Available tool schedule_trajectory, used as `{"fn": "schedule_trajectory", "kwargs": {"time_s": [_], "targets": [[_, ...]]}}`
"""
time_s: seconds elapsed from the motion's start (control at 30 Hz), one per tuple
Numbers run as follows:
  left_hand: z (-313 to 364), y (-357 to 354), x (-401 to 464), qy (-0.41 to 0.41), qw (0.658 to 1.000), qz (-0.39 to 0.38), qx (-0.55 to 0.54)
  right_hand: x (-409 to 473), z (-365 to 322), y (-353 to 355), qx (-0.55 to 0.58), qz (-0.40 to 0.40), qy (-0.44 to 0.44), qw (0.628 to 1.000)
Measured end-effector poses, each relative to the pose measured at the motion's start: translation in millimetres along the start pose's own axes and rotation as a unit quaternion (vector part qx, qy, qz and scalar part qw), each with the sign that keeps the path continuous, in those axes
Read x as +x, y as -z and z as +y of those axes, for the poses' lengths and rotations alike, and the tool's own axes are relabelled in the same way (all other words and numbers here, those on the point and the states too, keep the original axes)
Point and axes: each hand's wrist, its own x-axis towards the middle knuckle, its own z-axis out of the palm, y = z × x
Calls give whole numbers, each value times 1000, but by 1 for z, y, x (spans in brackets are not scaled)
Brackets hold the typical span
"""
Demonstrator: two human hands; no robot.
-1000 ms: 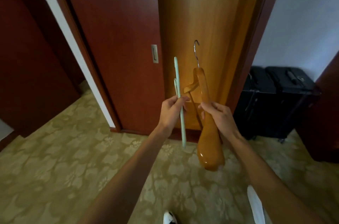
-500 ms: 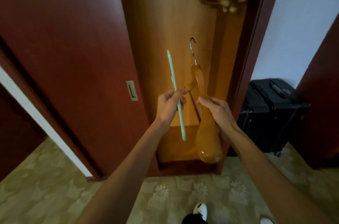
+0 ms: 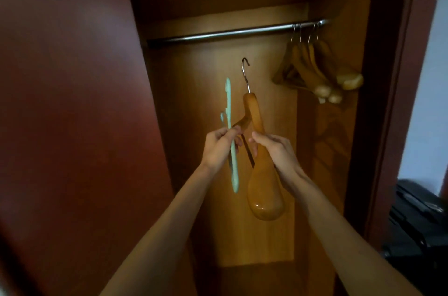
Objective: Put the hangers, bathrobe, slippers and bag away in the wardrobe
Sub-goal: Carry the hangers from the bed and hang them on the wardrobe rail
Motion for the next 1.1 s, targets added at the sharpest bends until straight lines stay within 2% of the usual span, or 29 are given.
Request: {"fn": "schedule_trajectory", "kwargs": {"time_s": [0.2,0.5,0.9,1.1], "targets": [[18,-4,104,-29,999,1,-31,100,-21,5,4,25,42,999],[51,-37,222,-48,995,-77,-44,213,-42,30,-21,93,77,992],[79,-93,302,-55,984,-154,-64,285,-56,61,-46,129,102,985],[81,-116,325,-47,984,-168,-46,297,-52,74,13,133,62,989]]}}
